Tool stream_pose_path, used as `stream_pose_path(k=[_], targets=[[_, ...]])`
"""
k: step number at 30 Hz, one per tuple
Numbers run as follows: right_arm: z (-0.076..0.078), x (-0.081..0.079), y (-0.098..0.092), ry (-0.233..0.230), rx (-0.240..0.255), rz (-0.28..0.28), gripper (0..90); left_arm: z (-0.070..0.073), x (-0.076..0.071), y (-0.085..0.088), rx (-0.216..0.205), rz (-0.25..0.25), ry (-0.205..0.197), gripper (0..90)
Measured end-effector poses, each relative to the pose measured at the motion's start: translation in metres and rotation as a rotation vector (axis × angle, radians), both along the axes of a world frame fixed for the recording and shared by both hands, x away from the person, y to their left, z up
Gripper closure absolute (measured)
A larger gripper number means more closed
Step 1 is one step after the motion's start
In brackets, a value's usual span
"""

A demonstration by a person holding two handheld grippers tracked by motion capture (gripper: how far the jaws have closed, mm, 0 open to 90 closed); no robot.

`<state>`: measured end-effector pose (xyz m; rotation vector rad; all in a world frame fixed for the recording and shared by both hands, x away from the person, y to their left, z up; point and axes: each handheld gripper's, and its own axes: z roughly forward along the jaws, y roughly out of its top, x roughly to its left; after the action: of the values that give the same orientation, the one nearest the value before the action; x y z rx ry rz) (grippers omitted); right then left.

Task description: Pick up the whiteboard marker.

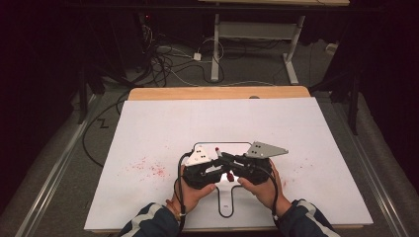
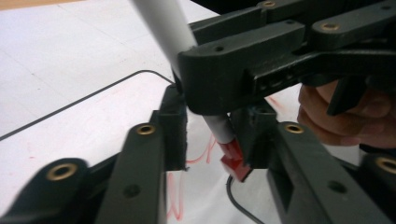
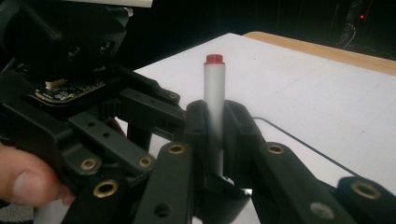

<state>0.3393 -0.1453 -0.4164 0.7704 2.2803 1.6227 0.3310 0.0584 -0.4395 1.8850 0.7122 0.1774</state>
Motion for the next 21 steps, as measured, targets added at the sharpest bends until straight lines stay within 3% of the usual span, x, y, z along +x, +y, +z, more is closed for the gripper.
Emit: stream_pose_path(k=[4, 12, 13, 20, 21], targets=[[0.001, -0.001, -0.002, -0.004, -0.001, -0.002, 81.3, 0.0, 0.0, 0.001, 0.028, 0.002, -0.019, 76.8], [0.003, -0.004, -0.002, -0.014, -0.013, 0.002, 80.6, 0.003, 0.0, 0.004, 0.082, -0.008, -0.053, 78.7], [0.003, -0.005, -0.002, -0.017, -0.016, -0.002, 73.9, 0.003, 0.0, 0.004, 0.089, -0.008, -0.06, 78.7], [0.008, -0.008, -0.009, -0.041, -0.022, -0.023, 58.3, 0.003, 0.003, 0.013, 0.106, -0.001, -0.098, 78.7], [0.01, -0.011, -0.015, -0.052, -0.032, -0.02, 52.2, 0.003, 0.004, 0.015, 0.104, -0.002, -0.094, 78.8]])
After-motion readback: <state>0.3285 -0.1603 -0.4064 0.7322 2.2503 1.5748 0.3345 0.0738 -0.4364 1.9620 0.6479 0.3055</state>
